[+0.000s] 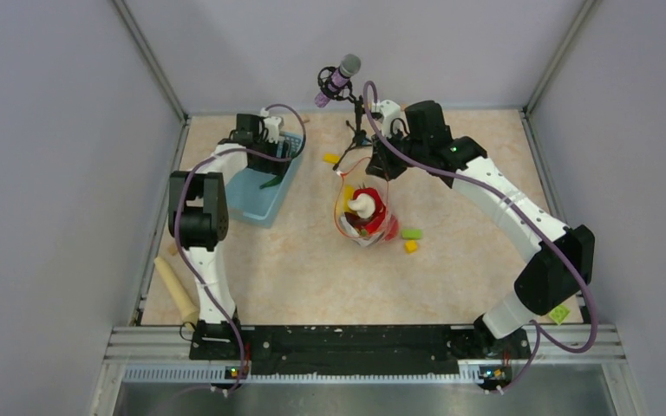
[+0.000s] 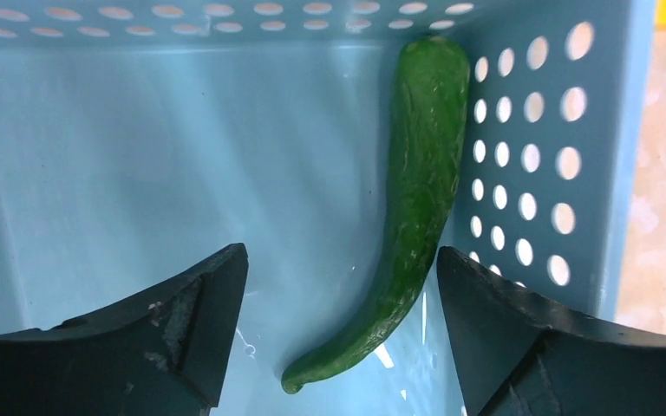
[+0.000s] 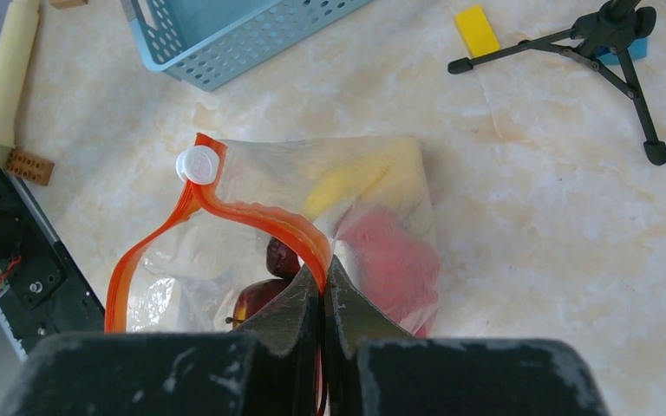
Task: Place the food in the zip-top bag and seal the zipper
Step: Pick up the fake vegetable from the bin.
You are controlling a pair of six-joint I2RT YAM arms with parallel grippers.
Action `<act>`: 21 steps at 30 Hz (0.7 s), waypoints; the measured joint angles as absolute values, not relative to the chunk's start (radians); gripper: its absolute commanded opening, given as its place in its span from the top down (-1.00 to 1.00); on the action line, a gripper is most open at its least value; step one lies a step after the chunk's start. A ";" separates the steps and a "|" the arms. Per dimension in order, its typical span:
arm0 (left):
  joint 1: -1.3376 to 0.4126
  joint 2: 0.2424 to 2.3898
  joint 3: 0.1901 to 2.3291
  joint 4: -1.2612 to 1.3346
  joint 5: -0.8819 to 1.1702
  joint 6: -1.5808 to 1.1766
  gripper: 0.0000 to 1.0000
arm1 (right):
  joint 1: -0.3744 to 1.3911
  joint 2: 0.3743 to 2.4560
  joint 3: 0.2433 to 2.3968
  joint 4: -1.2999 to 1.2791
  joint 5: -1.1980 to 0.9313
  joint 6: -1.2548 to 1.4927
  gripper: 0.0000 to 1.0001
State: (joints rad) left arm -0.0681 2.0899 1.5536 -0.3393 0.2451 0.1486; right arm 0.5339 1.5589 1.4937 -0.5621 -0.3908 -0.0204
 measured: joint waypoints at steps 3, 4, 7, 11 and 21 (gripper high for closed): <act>-0.075 2.111 1.570 -0.373 0.229 0.159 -0.55 | 0.534 1.559 1.494 -0.561 -0.391 -0.017 1.00; -0.076 2.118 1.576 -0.380 0.225 0.160 -0.50 | 0.534 1.559 1.493 -0.561 -0.391 -0.017 1.00; -0.078 2.140 1.600 -0.398 0.215 0.163 -0.38 | 0.534 1.559 1.493 -0.561 -0.391 -0.017 1.00; -0.078 2.154 1.623 -0.411 0.207 0.167 -0.20 | 0.534 1.559 1.493 -0.561 -0.391 -0.016 1.00; -0.081 2.178 1.664 -0.442 0.211 0.174 0.24 | 0.534 1.559 1.493 -0.561 -0.390 -0.016 1.00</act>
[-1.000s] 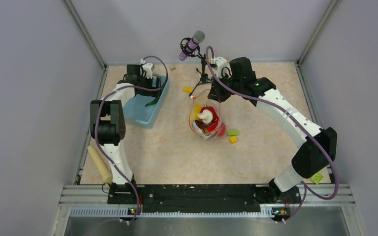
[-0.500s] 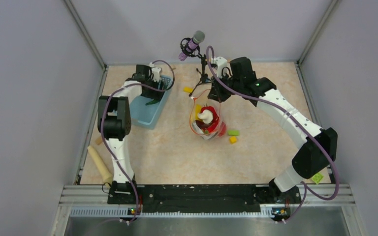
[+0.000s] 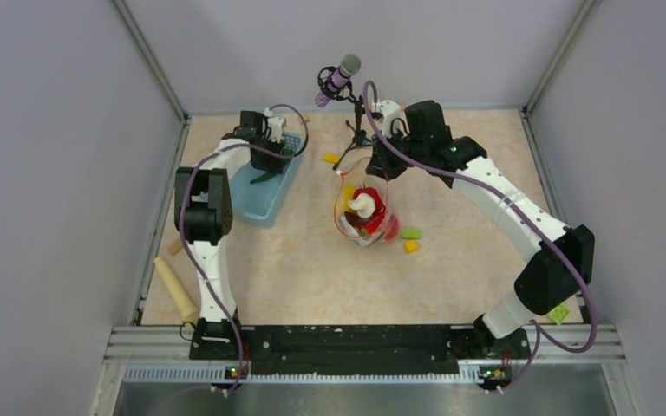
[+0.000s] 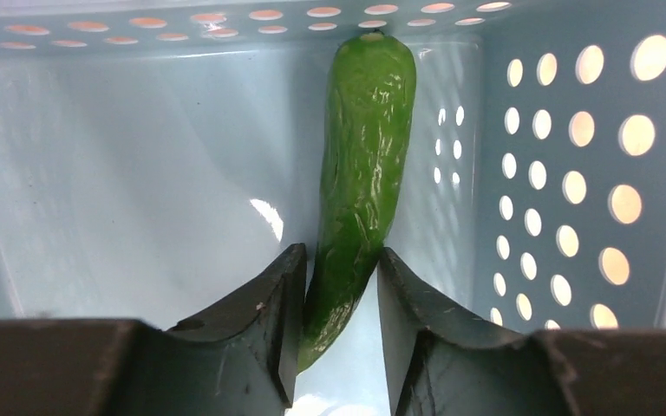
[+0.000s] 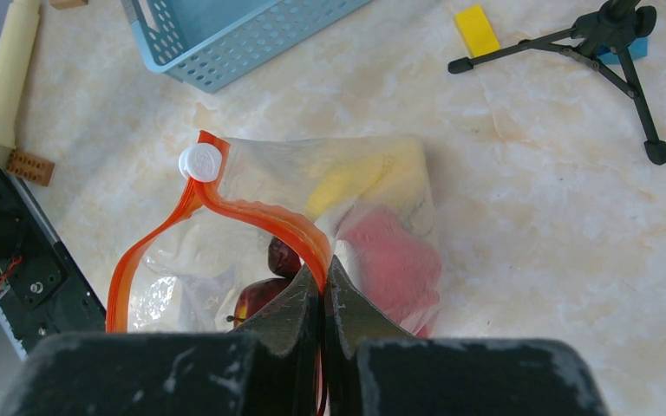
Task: Place the food in the zip-top bag and seal the zipper
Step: Pick up the fake vegetable from the bin.
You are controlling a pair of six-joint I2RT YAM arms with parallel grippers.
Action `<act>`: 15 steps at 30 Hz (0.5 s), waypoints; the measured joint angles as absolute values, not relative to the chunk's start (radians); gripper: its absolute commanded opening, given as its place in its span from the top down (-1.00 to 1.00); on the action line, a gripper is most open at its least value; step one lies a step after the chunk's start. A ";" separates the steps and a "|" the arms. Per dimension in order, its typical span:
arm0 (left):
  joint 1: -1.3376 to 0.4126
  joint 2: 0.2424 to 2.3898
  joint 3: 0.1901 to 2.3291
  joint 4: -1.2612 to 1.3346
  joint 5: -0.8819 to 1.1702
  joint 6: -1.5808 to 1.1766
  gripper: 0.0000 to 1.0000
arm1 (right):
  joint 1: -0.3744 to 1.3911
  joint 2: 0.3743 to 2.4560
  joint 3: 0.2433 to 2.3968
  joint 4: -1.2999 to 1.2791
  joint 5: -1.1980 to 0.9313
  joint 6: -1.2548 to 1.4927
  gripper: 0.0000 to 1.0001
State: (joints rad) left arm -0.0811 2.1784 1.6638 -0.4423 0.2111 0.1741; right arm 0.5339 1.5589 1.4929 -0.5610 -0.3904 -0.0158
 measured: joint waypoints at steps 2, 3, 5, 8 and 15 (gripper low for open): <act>-0.081 2.183 1.673 -0.453 0.216 0.179 0.30 | 0.534 1.559 1.493 -0.561 -0.390 -0.016 1.00; -0.081 2.186 1.676 -0.457 0.218 0.184 0.35 | 0.534 1.559 1.493 -0.561 -0.390 -0.016 1.00; -0.083 2.187 1.683 -0.466 0.219 0.188 0.47 | 0.534 1.559 1.493 -0.561 -0.390 -0.016 1.00; -0.084 2.187 1.687 -0.481 0.221 0.203 0.85 | 0.534 1.559 1.493 -0.561 -0.390 -0.016 1.00; -0.087 2.181 1.691 -0.512 0.209 0.223 1.00 | 0.534 1.559 1.493 -0.561 -0.390 -0.017 1.00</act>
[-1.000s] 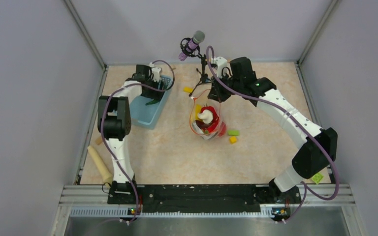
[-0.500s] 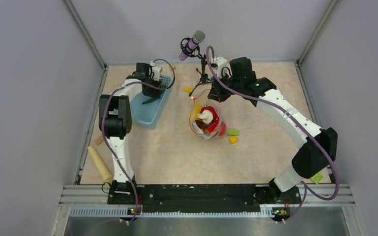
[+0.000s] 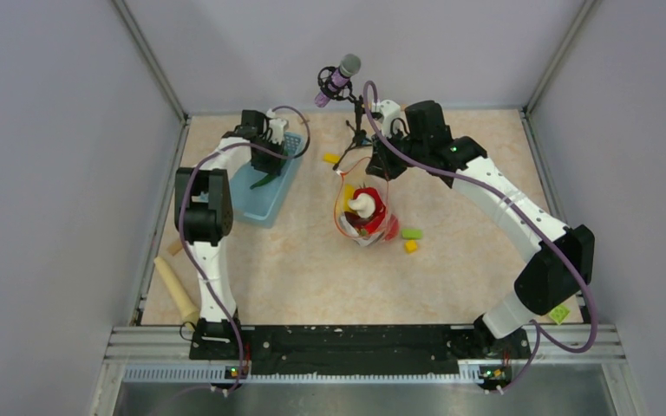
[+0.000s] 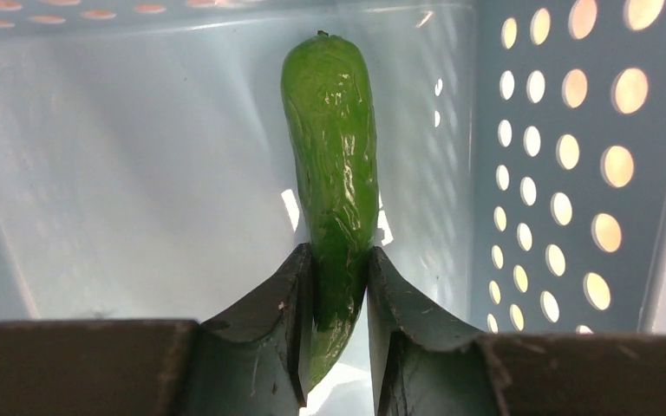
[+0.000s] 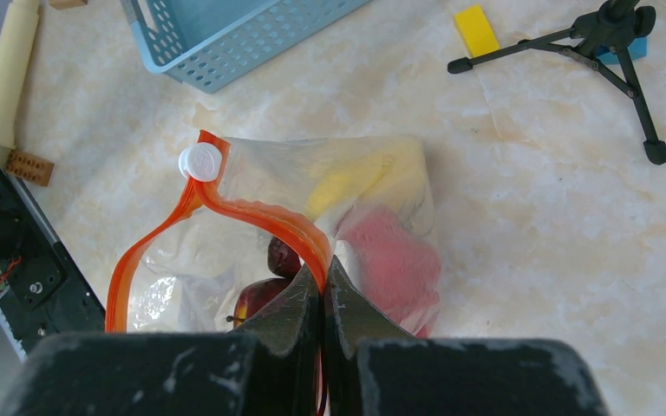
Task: Place the food in the zip-top bag and seal the zipper
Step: Pick up the fake vegetable from the bin, then place the fake vegetable in the zipper food storage bag.
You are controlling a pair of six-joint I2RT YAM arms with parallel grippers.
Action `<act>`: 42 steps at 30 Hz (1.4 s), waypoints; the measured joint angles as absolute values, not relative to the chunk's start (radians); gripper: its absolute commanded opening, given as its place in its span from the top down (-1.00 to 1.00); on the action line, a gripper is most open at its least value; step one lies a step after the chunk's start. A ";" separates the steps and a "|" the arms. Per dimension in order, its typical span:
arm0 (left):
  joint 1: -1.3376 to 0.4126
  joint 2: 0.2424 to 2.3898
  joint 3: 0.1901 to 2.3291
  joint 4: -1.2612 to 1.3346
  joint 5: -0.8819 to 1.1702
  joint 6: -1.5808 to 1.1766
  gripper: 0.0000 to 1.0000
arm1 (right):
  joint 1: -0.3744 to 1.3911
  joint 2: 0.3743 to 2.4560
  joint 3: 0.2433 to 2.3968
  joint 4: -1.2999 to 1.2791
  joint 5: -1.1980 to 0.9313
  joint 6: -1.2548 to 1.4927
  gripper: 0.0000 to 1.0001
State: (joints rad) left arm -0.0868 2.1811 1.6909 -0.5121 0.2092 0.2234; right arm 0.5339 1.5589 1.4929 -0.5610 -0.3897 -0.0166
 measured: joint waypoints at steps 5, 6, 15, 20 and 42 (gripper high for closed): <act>-0.087 2.113 1.639 -0.517 0.170 0.223 1.00 | 0.534 1.559 1.493 -0.561 -0.389 -0.016 1.00; -0.087 2.085 1.621 -0.516 0.166 0.223 1.00 | 0.534 1.559 1.493 -0.561 -0.389 -0.016 1.00; -0.087 1.808 1.505 -0.459 0.183 0.219 1.00 | 0.534 1.559 1.493 -0.561 -0.386 -0.015 1.00; -0.097 1.622 1.387 -0.375 0.325 0.193 1.00 | 0.534 1.559 1.492 -0.550 -0.387 -0.004 1.00; -0.588 1.097 0.899 0.493 1.090 -0.049 1.00 | 0.534 1.531 1.457 -0.493 -0.651 0.076 1.00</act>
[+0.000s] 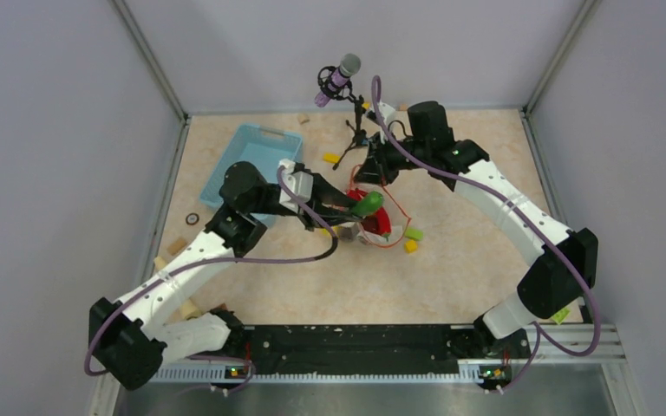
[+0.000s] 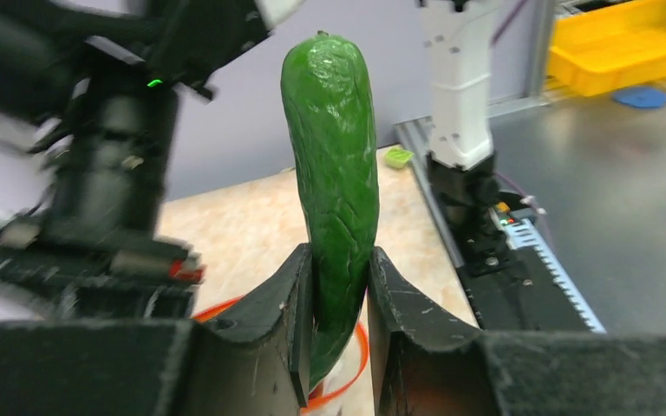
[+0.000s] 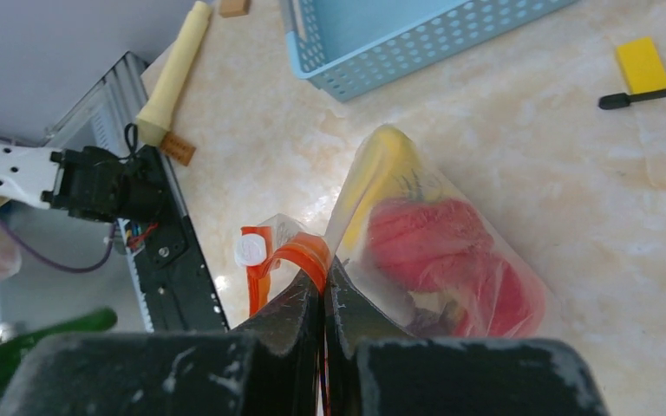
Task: Place the food in the zip-top bag and seal the zipper
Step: Place the fake vegetable in the zipper food storage bag.
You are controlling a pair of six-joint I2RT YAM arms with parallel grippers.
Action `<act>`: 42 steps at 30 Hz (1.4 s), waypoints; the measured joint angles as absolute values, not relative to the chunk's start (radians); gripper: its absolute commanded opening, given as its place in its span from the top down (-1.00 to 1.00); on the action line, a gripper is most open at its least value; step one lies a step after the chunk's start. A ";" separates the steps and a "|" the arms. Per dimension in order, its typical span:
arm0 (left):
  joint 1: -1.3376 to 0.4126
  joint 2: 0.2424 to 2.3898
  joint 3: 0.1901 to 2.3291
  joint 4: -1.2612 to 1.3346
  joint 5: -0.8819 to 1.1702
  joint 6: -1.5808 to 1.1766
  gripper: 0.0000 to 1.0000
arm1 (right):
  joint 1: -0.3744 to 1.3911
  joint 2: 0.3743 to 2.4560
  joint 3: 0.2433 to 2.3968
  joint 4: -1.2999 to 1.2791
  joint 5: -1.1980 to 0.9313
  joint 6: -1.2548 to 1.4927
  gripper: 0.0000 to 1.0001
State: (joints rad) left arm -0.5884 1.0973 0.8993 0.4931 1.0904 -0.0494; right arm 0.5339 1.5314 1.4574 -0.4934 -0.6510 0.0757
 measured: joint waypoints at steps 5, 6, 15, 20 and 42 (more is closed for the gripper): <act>-0.713 1.148 0.999 0.281 1.119 0.176 1.00 | 0.534 1.531 1.457 -0.494 -0.723 0.080 1.00; -0.731 1.163 1.012 0.257 1.123 0.213 1.00 | 0.534 1.531 1.457 -0.494 -0.731 0.080 1.00; -0.740 1.393 1.185 0.001 1.053 0.429 1.00 | 0.534 1.531 1.457 -0.494 -0.759 0.083 1.00; -0.740 1.458 1.296 -0.294 0.974 0.632 1.00 | 0.534 1.531 1.457 -0.494 -0.760 0.083 1.00; -0.748 1.367 1.227 -0.575 0.422 0.842 0.42 | 0.534 1.533 1.457 -0.500 -0.753 0.079 1.00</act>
